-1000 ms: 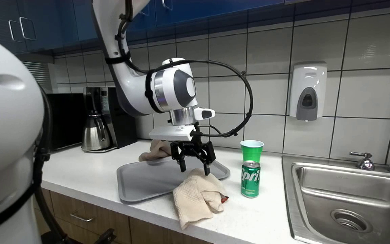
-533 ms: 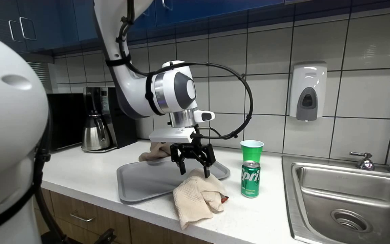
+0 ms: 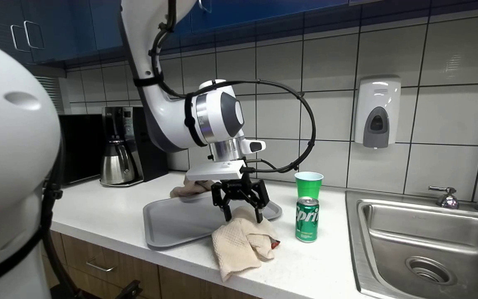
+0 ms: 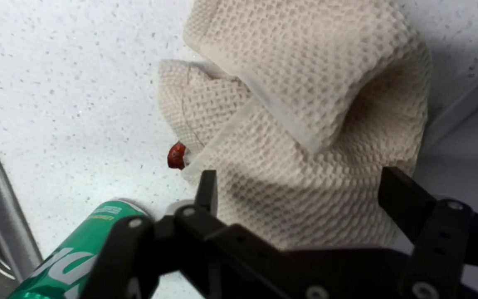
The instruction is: Put the white and brown towels on the tray
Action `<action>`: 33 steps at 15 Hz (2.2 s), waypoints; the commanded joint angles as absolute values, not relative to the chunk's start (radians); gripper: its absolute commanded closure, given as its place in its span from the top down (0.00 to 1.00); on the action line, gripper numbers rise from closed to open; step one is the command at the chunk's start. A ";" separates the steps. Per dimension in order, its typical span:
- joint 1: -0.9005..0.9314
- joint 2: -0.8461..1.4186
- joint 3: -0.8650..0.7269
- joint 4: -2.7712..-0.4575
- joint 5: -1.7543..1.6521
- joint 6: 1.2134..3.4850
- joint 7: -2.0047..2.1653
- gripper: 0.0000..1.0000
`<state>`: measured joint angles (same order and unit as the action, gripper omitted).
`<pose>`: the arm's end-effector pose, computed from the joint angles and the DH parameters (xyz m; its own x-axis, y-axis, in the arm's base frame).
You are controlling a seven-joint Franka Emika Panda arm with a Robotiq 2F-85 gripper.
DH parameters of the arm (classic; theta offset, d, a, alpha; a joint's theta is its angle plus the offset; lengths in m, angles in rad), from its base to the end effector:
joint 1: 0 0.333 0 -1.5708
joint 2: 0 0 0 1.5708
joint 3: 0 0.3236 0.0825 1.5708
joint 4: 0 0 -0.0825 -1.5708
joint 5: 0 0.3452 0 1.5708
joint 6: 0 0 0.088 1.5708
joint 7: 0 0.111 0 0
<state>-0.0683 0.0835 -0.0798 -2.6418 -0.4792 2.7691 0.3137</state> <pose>0.4110 -0.0423 0.2573 0.9982 -0.0121 0.0582 -0.0226 -0.9828 0.1834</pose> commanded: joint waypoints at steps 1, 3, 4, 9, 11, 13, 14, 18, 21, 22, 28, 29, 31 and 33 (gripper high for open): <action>-0.042 0.128 -0.116 -2.614 -0.541 2.784 0.362 1.00; -0.033 0.140 -0.131 -2.610 -0.549 2.787 0.367 1.00; -0.028 0.142 -0.136 -2.609 -0.545 2.787 0.363 1.00; -0.007 0.158 -0.156 -2.609 -0.538 2.789 0.355 1.00; 0.000 0.160 -0.161 -2.613 -0.540 2.793 0.350 0.72; 0.008 0.161 -0.166 -2.616 -0.545 2.793 0.353 0.68; 0.012 0.161 -0.168 -2.617 -0.545 2.792 0.354 0.61; 0.023 0.155 -0.177 -2.623 -0.547 2.791 0.358 0.29; 0.030 0.135 -0.190 -2.624 -0.565 2.775 0.381 0.05; 0.028 0.123 -0.189 -2.629 -0.560 2.775 0.378 0.01; 0.013 -0.005 -0.162 -2.663 -0.542 2.718 0.340 0.03; 0.009 -0.025 -0.153 -2.666 -0.540 2.708 0.335 0.03; 0.004 -0.067 -0.126 -2.670 -0.512 2.667 0.310 0.03; 0.002 -0.113 -0.097 -2.671 -0.475 2.624 0.282 0.03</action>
